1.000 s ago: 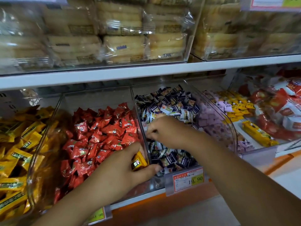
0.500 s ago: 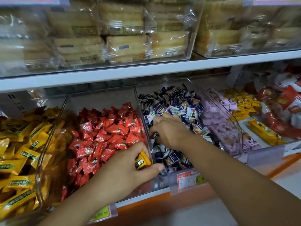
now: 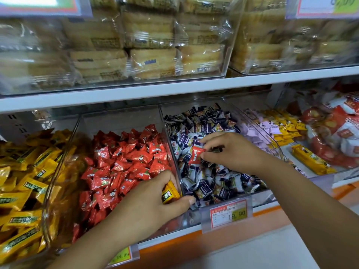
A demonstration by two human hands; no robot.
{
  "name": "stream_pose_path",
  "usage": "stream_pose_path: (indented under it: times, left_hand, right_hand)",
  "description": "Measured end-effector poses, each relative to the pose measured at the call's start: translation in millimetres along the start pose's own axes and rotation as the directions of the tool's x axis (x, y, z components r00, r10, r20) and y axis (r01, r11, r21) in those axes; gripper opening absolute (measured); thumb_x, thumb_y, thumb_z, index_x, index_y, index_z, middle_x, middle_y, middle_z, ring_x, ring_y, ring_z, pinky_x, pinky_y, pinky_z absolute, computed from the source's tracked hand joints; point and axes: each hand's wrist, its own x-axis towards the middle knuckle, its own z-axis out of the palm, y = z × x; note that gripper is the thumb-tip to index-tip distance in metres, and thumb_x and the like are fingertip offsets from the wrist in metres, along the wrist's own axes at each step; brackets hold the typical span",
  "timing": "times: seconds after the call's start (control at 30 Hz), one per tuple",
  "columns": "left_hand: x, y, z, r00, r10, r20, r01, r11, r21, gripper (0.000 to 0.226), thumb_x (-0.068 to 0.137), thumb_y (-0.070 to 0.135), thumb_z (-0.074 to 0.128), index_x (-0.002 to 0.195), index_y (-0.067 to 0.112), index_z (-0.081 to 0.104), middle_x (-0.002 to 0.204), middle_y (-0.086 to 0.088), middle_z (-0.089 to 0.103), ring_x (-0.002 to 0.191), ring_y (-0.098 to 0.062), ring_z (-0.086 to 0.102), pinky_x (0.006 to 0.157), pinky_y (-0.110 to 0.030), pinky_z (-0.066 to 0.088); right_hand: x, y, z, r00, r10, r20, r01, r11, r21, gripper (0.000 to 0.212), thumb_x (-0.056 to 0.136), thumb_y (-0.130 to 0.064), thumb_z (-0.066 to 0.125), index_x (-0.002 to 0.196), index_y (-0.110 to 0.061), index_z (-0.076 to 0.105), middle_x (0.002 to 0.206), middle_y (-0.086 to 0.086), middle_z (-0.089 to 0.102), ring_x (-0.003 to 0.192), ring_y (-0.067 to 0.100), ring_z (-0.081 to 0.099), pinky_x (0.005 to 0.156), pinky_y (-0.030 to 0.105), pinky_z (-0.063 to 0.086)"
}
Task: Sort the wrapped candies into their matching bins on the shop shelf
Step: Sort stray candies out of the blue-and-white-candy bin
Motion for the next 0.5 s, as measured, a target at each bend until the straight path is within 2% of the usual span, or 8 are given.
stream_pose_path:
  times: [0.1,0.17,0.23,0.3,0.33,0.4,0.47,0.5]
  left_hand:
    - [-1,1,0,1.0,-0.004,0.003,0.004,1.0,0.016,0.04,0.076,0.067,0.057,0.081,0.029,0.043,0.058,0.01,0.05,0.048,-0.006,0.042,0.049,-0.019,0.034]
    - [-2,1,-1,1.0,-0.009,0.007,0.009,1.0,0.008,0.04,0.077,0.065,0.058,0.08,0.028,0.043,0.057,0.01,0.049,0.048,-0.006,0.041,0.05,-0.019,0.033]
    - [-2,1,-1,1.0,-0.006,0.007,0.006,1.0,0.001,0.041,0.075,0.067,0.058,0.078,0.029,0.042,0.058,0.008,0.048,0.049,-0.006,0.041,0.05,-0.02,0.032]
    - [-1,0,0,1.0,-0.013,0.009,0.013,1.0,-0.002,0.042,0.073,0.07,0.057,0.078,0.03,0.042,0.059,0.006,0.047,0.049,-0.006,0.04,0.05,-0.02,0.032]
    - [-1,0,0,1.0,-0.02,0.011,0.02,1.0,-0.003,0.042,0.072,0.071,0.056,0.077,0.031,0.041,0.059,0.006,0.047,0.049,-0.006,0.039,0.05,-0.02,0.032]
    - [0,-2,-1,1.0,-0.026,0.008,0.026,1.0,0.01,0.045,0.069,0.075,0.053,0.077,0.032,0.041,0.06,0.006,0.046,0.05,-0.006,0.038,0.051,-0.021,0.031]
    - [0,0,-2,0.999,-0.035,0.012,0.035,0.999,0.039,0.05,0.066,0.078,0.049,0.078,0.03,0.041,0.059,0.008,0.045,0.05,-0.006,0.038,0.051,-0.021,0.031]
    - [0,0,-2,0.999,-0.039,0.017,0.038,0.998,0.057,0.051,0.066,0.079,0.047,0.078,0.03,0.041,0.058,0.01,0.044,0.049,-0.006,0.038,0.05,-0.021,0.03]
  right_hand:
    - [0,-12,-2,0.992,-0.045,-0.116,0.046,0.999,0.006,0.017,0.091,-0.031,0.063,0.089,-0.018,0.073,0.105,-0.008,0.066,0.09,0.003,0.058,0.081,0.02,0.047]
    - [3,-31,2,0.979,-0.108,-0.175,0.124,0.989,0.086,0.016,0.092,-0.031,0.062,0.09,-0.02,0.073,0.098,-0.009,0.069,0.083,-0.002,0.059,0.073,0.015,0.043]
    - [7,-50,7,0.981,-0.152,-0.123,0.172,0.97,0.172,0.024,0.093,-0.035,0.061,0.115,-0.031,0.068,0.113,-0.013,0.066,0.088,-0.011,0.057,0.075,0.01,0.041]
    - [9,-56,7,0.993,-0.116,-0.019,0.117,0.982,0.149,0.047,0.093,-0.042,0.057,0.138,-0.042,0.046,0.137,-0.012,0.053,0.114,-0.004,0.052,0.091,0.018,0.042]
    - [6,-55,0,0.998,-0.055,0.035,0.052,0.995,0.082,0.053,0.094,-0.045,0.055,0.143,-0.045,0.036,0.145,-0.01,0.045,0.118,0.003,0.051,0.09,0.018,0.042]
    - [-6,-49,-21,0.981,0.135,0.136,-0.111,0.979,-0.169,0.061,0.094,-0.05,0.051,0.148,-0.045,0.023,0.151,-0.003,0.037,0.103,0.008,0.058,0.076,0.013,0.043]
    - [-19,-36,-38,0.922,0.337,0.188,-0.225,0.865,-0.449,0.074,0.092,-0.057,0.05,0.153,-0.036,0.013,0.142,0.005,0.046,0.103,0.015,0.058,0.079,0.024,0.044]
    - [-23,-29,-39,0.891,0.412,0.19,-0.265,0.813,-0.518,0.084,0.088,-0.062,0.051,0.154,-0.031,0.008,0.139,0.006,0.049,0.108,0.018,0.057,0.083,0.027,0.044]
